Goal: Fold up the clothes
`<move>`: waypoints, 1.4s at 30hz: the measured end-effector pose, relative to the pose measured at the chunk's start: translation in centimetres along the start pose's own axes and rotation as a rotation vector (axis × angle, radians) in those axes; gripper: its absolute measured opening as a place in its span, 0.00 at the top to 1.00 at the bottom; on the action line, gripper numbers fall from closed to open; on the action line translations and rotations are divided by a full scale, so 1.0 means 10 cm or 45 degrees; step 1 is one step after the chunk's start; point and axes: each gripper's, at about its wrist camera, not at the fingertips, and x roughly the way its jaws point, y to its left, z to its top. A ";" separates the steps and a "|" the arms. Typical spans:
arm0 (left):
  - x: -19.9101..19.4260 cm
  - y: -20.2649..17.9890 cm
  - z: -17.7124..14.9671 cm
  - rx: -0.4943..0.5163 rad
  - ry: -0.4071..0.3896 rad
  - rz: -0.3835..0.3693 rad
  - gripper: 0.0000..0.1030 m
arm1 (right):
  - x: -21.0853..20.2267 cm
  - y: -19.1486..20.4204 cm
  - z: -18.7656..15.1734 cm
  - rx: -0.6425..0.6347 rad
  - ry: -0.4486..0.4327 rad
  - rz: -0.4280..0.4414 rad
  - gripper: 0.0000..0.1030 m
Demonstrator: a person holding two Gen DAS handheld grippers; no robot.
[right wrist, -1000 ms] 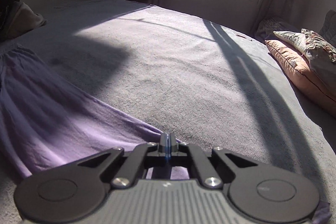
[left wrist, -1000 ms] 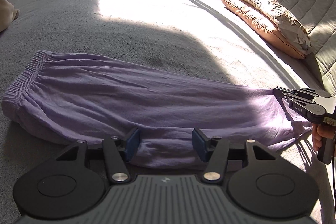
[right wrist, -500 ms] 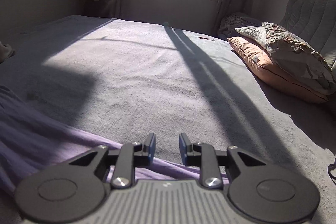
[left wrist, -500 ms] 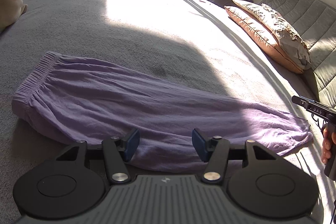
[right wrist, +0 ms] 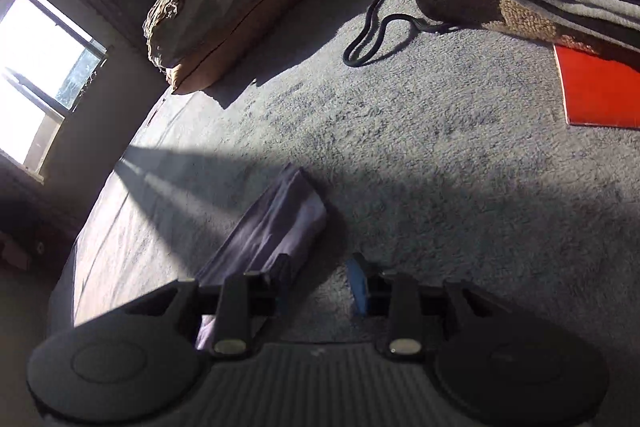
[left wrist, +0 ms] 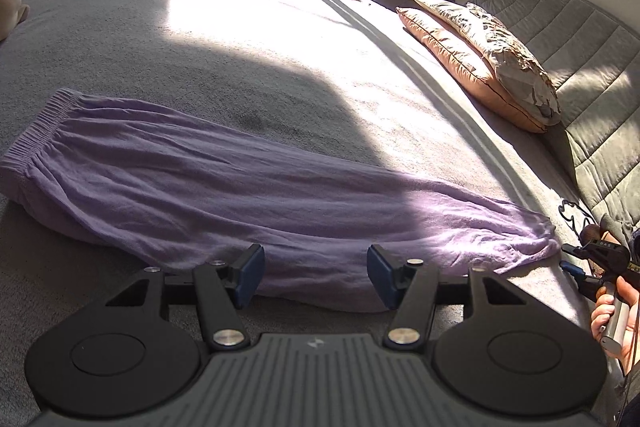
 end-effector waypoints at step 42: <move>-0.07 0.12 0.08 -0.078 -0.011 0.029 0.41 | 0.08 1.89 -1.69 -1.333 0.180 0.299 0.71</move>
